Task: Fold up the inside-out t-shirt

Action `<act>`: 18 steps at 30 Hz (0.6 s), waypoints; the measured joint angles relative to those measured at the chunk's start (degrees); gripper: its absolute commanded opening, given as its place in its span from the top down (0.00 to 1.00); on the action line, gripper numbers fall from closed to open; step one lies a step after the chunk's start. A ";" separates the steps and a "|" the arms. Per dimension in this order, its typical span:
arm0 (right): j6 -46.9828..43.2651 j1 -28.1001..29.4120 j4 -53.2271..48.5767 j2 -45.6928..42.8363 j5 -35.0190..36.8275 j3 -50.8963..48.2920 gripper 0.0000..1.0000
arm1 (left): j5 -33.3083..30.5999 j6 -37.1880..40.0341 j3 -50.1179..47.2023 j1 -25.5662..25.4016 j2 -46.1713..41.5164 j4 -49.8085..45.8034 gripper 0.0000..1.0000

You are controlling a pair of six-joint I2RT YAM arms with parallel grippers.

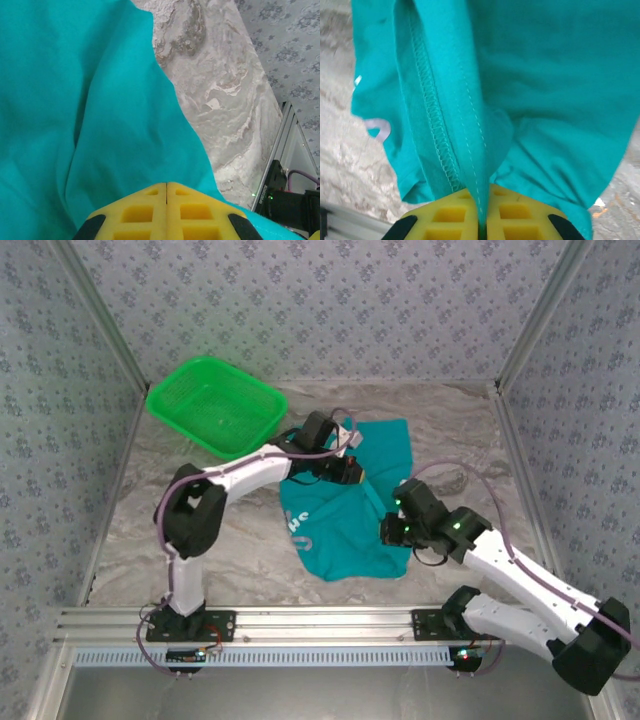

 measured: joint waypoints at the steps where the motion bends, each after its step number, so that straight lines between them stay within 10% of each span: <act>1: -0.24 -2.45 0.00 -0.15 -1.18 -0.48 0.84 | 0.13 -0.04 1.31 0.00 1.60 -0.02 0.98; 10: -4.02 -26.25 2.12 5.62 -10.49 -8.68 0.81 | 1.49 -3.82 9.73 0.17 12.22 3.72 0.56; 18: -10.25 -20.87 1.49 6.51 -10.23 -5.35 0.61 | -0.02 -4.02 1.88 1.88 6.84 8.79 0.54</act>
